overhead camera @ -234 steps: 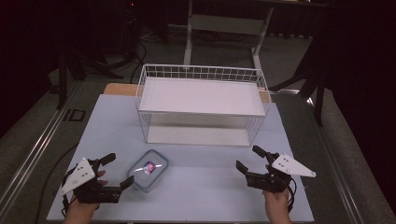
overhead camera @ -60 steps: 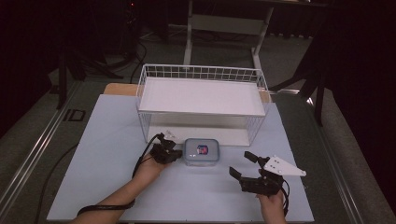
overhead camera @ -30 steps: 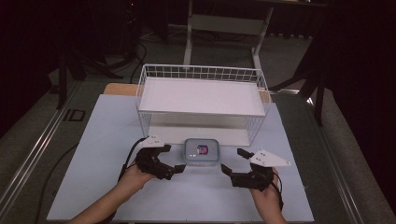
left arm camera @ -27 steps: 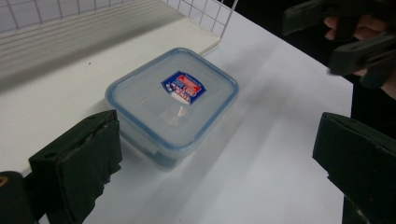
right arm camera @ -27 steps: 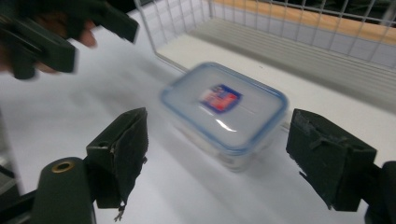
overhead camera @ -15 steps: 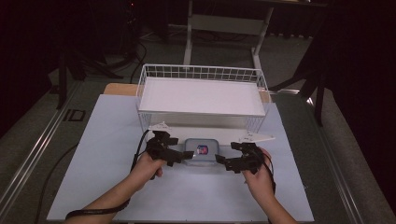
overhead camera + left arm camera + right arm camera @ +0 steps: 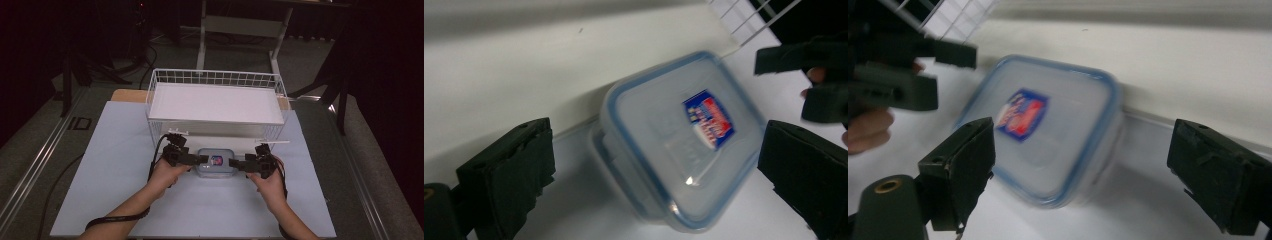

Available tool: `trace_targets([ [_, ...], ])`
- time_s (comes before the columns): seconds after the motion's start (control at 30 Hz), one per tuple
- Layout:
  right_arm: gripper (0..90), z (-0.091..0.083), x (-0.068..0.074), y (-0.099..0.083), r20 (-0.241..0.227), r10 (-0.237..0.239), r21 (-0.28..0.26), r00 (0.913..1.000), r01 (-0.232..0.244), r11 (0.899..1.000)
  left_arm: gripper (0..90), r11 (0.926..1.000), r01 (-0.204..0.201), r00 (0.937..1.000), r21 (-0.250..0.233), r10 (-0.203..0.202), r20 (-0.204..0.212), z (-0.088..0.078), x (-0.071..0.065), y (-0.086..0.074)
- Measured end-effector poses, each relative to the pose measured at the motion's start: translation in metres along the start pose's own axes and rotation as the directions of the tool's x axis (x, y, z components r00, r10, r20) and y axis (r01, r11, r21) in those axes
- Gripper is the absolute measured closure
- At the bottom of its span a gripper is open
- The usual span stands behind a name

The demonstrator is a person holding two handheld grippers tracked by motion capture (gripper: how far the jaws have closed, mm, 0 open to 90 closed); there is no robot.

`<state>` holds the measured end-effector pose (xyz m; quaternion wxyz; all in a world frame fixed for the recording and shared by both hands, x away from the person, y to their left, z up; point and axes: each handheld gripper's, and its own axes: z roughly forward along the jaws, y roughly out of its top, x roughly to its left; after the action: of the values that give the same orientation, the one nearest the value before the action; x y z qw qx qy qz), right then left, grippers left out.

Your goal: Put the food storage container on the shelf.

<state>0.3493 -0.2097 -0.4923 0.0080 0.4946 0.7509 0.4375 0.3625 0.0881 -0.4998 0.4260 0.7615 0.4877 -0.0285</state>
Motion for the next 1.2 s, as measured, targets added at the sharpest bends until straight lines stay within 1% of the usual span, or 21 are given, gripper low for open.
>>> trace_targets([
  [0.1, 12.2, 0.003, -0.010, 0.000, -0.019, 0.073, 0.007, 0.9971, -0.073, 0.997, 6.6, 0.9984, 0.055, 0.9985, 0.016, -0.055, 0.002, 0.004, 0.005, -0.002],
  [0.13, 13.7, 0.005, -0.013, -0.001, -0.034, 0.099, 0.015, 0.9945, -0.098, 0.995, 6.7, 0.9972, 0.072, 0.9973, 0.021, -0.072, 0.015, 0.006, 0.007, -0.003],
  [0.23, 14.6, 0.010, -0.023, -0.002, -0.030, 0.169, 0.054, 0.9852, -0.167, 0.984, 7.8, 0.9943, 0.102, 0.9941, 0.032, -0.103, 0.034, 0.009, 0.010, -0.004],
  [0.3, 18.3, 0.013, -0.028, -0.004, -0.028, 0.206, 0.060, 0.9782, -0.204, 0.977, 16.2, 0.9925, 0.119, 0.9916, 0.029, -0.120, 0.047, 0.011, 0.012, -0.005],
  [0.4, 18.6, 0.018, -0.031, -0.007, -0.042, 0.252, 0.081, 0.9669, -0.248, 0.965, 19.5, 0.9920, 0.121, 0.9905, 0.038, -0.123, 0.062, 0.014, 0.016, -0.005],
  [0.43, 18.8, 0.020, -0.031, -0.007, -0.056, 0.269, 0.094, 0.9615, -0.263, 0.960, 21.0, 0.9894, 0.138, 0.9884, 0.044, -0.141, 0.058, 0.014, 0.015, -0.006],
  [0.47, 20.2, 0.022, -0.032, -0.008, -0.068, 0.297, 0.100, 0.9524, -0.290, 0.952, 22.0, 0.9852, 0.164, 0.9842, 0.049, -0.167, 0.058, 0.015, 0.014, -0.007],
  [0.5, 22.2, 0.023, -0.032, -0.009, -0.087, 0.316, 0.103, 0.9450, -0.307, 0.946, 24.5, 0.9847, 0.165, 0.9838, 0.056, -0.168, 0.061, 0.015, 0.015, -0.007],
  [0.57, 25.8, 0.026, -0.033, -0.011, -0.103, 0.338, 0.110, 0.9354, -0.327, 0.939, 27.5, 0.9815, 0.181, 0.9799, 0.064, -0.185, 0.074, 0.016, 0.016, -0.009],
  [0.6, 27.4, 0.027, -0.032, -0.011, -0.107, 0.338, 0.116, 0.9351, -0.325, 0.938, 31.0, 0.9791, 0.192, 0.9768, 0.067, -0.197, 0.084, 0.016, 0.016, -0.010],
  [0.67, 31.4, 0.028, -0.032, -0.012, -0.122, 0.356, 0.125, 0.9266, -0.341, 0.932, 32.2, 0.9787, 0.186, 0.9751, 0.087, -0.195, 0.106, 0.017, 0.016, -0.012],
  [0.7, 34.2, 0.028, -0.030, -0.011, -0.131, 0.358, 0.131, 0.9245, -0.342, 0.931, 34.5, 0.9731, 0.208, 0.9670, 0.099, -0.220, 0.129, 0.017, 0.015, -0.013],
  [0.73, 35.4, 0.027, -0.029, -0.010, -0.130, 0.351, 0.131, 0.9274, -0.335, 0.933, 37.0, 0.9710, 0.213, 0.9643, 0.107, -0.227, 0.136, 0.017, 0.014, -0.014],
  [0.77, 40.6, 0.027, -0.027, -0.009, -0.123, 0.338, 0.125, 0.9330, -0.324, 0.938, 36.8, 0.9723, 0.208, 0.9660, 0.107, -0.221, 0.134, 0.016, 0.013, -0.014],
  [0.8, 43.7, 0.027, -0.026, -0.009, -0.143, 0.337, 0.131, 0.9305, -0.320, 0.938, 37.4, 0.9721, 0.207, 0.9656, 0.109, -0.221, 0.136, 0.016, 0.013, -0.014],
  [0.83, 42.0, 0.027, -0.024, -0.009, -0.150, 0.347, 0.156, 0.9260, -0.324, 0.933, 38.5, 0.9725, 0.206, 0.9651, 0.109, -0.220, 0.142, 0.015, 0.013, -0.014],
  [0.87, 41.5, 0.028, -0.023, -0.009, -0.149, 0.349, 0.170, 0.9253, -0.323, 0.931, 39.4, 0.9731, 0.204, 0.9656, 0.108, -0.218, 0.142, 0.015, 0.013, -0.014],
  [0.93, 42.0, 0.028, -0.020, -0.008, -0.141, 0.351, 0.183, 0.9258, -0.324, 0.928, 41.1, 0.9754, 0.188, 0.9705, 0.115, -0.203, 0.131, 0.013, 0.011, -0.013],
  [1.0, 43.1, 0.027, -0.018, -0.009, -0.136, 0.345, 0.171, 0.9286, -0.321, 0.931, 42.2, 0.9782, 0.170, 0.9756, 0.119, -0.184, 0.120, 0.011, 0.009, -0.012],
  [1.07, 44.4, 0.024, -0.016, -0.010, -0.134, 0.345, 0.156, 0.9291, -0.324, 0.933, 43.2, 0.9842, 0.130, 0.9837, 0.120, -0.143, 0.109, 0.009, 0.005, -0.012],
  [1.2, 46.0, 0.020, -0.013, -0.016, -0.142, 0.316, 0.126, 0.9382, -0.299, 0.946, 45.6, 0.9920, 0.088, 0.9910, 0.090, -0.097, 0.092, 0.004, -0.001, -0.018],
])
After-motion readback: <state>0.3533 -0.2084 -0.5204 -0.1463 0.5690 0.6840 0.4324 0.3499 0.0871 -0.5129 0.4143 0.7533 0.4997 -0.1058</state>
